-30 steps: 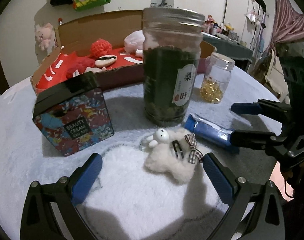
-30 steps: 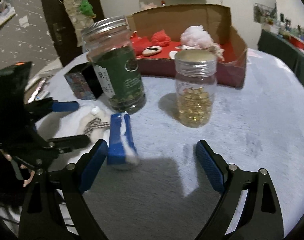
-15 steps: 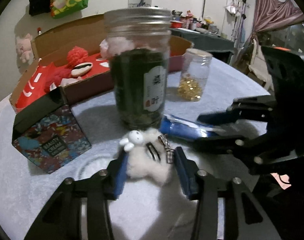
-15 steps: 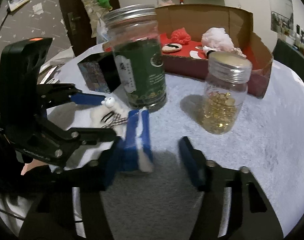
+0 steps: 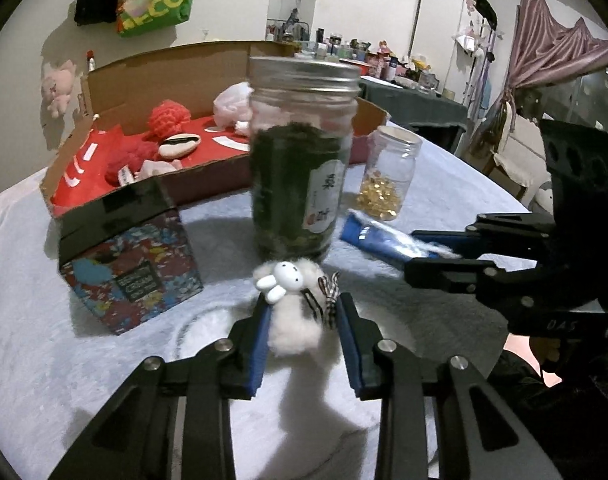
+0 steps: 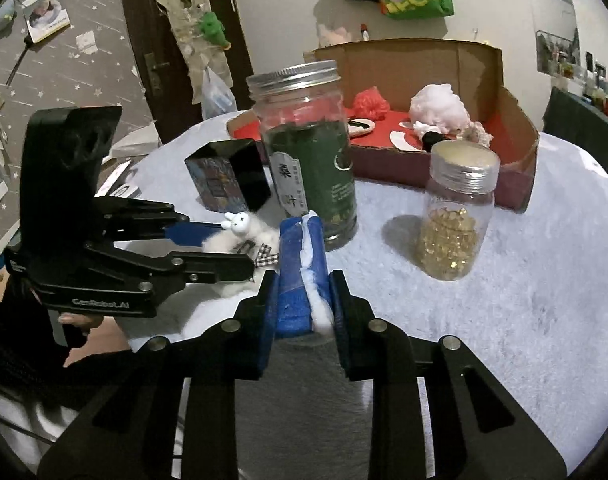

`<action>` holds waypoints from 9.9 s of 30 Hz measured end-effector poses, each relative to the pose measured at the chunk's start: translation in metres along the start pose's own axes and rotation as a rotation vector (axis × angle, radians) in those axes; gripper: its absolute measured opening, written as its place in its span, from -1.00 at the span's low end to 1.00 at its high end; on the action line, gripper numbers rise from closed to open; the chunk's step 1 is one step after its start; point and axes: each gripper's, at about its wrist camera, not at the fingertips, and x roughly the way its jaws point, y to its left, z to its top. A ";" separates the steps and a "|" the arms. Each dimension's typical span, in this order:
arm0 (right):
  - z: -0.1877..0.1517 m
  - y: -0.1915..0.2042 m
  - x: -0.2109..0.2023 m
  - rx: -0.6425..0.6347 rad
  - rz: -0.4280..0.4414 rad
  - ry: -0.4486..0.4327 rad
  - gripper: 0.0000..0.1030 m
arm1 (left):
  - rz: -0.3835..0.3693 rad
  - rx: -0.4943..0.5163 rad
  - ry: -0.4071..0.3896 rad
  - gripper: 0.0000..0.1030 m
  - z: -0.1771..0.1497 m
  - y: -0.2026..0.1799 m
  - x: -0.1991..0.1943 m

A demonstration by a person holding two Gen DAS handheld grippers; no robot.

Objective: Organize soft objects

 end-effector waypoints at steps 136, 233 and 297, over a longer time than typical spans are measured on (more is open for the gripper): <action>0.066 -0.111 -0.021 -0.073 -0.232 -0.004 -0.53 | 0.238 0.064 -0.138 0.12 0.063 0.139 -0.042; 0.183 -0.116 0.190 0.011 0.022 0.560 -0.50 | -0.062 0.228 0.374 0.26 0.174 0.092 0.151; 0.147 -0.110 0.086 0.263 -0.369 0.257 0.69 | 0.279 -0.281 0.185 0.99 0.141 0.138 0.076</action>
